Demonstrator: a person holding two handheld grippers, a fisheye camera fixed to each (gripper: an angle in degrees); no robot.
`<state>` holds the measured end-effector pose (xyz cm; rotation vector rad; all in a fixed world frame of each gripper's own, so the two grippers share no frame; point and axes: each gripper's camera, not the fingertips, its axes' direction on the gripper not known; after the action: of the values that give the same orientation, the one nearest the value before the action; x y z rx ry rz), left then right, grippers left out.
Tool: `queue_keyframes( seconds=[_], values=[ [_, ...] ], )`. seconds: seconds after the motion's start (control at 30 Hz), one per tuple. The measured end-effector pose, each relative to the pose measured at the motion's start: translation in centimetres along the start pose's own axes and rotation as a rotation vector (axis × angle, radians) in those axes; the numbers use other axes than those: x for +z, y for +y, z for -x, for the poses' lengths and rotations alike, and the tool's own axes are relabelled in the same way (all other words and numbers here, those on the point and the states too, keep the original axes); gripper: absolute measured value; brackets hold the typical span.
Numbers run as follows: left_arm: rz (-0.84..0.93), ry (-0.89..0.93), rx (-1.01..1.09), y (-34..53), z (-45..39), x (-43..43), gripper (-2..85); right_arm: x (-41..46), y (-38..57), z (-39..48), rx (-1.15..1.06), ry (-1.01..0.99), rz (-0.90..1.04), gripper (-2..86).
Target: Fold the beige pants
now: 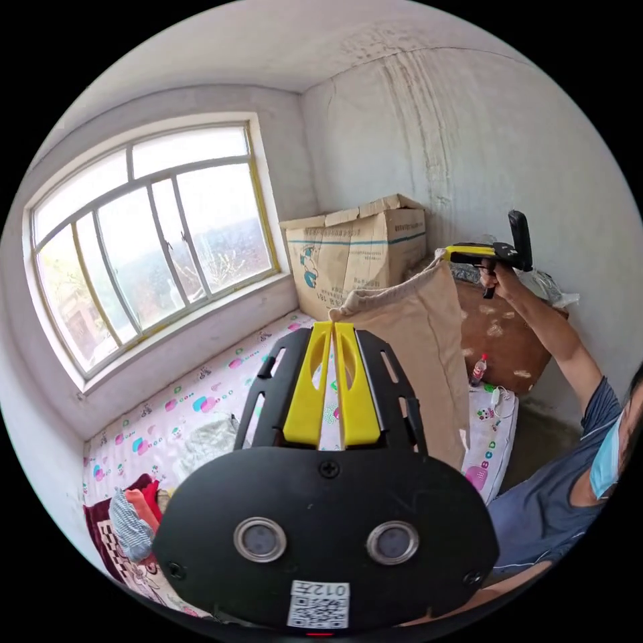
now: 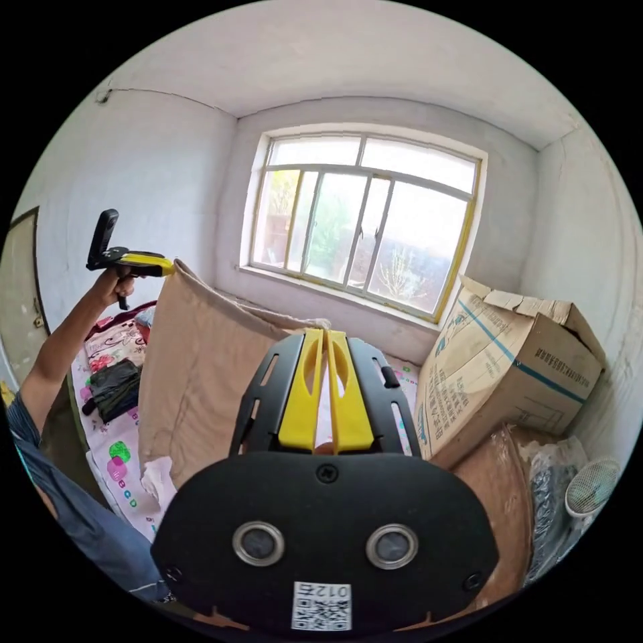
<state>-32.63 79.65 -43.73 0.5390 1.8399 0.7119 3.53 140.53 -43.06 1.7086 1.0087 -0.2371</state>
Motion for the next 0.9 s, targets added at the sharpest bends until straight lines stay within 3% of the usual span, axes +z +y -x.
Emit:
queue_keyframes(
  seconds=[0.23, 0.4, 0.57, 0.73, 0.9],
  values=[
    [0.0, 0.027, -0.114, -1.0, 6.9, 4.1, 0.0, 8.0, -0.4, -5.4, 0.136, -0.014, -0.059, 0.5],
    [-0.228, 0.027, -0.089, -4.4, 10.2, -3.4, 0.1, 0.6, -4.7, -4.4, 0.106, 0.033, -0.25, 0.6],
    [-0.334, 0.006, 0.018, -5.2, 10.7, -12.7, 0.1, -8.7, -4.9, -0.2, 0.04, 0.047, -0.343, 0.6],
    [-0.326, 0.133, 0.096, -0.2, 11.7, -19.8, 0.1, -14.6, 2.1, 5.7, 0.0, -0.041, -0.288, 0.6],
    [-0.267, 0.211, 0.144, 12.4, 11.4, -23.6, 0.0, -15.1, 18.3, 15.2, -0.036, -0.148, -0.148, 0.5]
  ],
)
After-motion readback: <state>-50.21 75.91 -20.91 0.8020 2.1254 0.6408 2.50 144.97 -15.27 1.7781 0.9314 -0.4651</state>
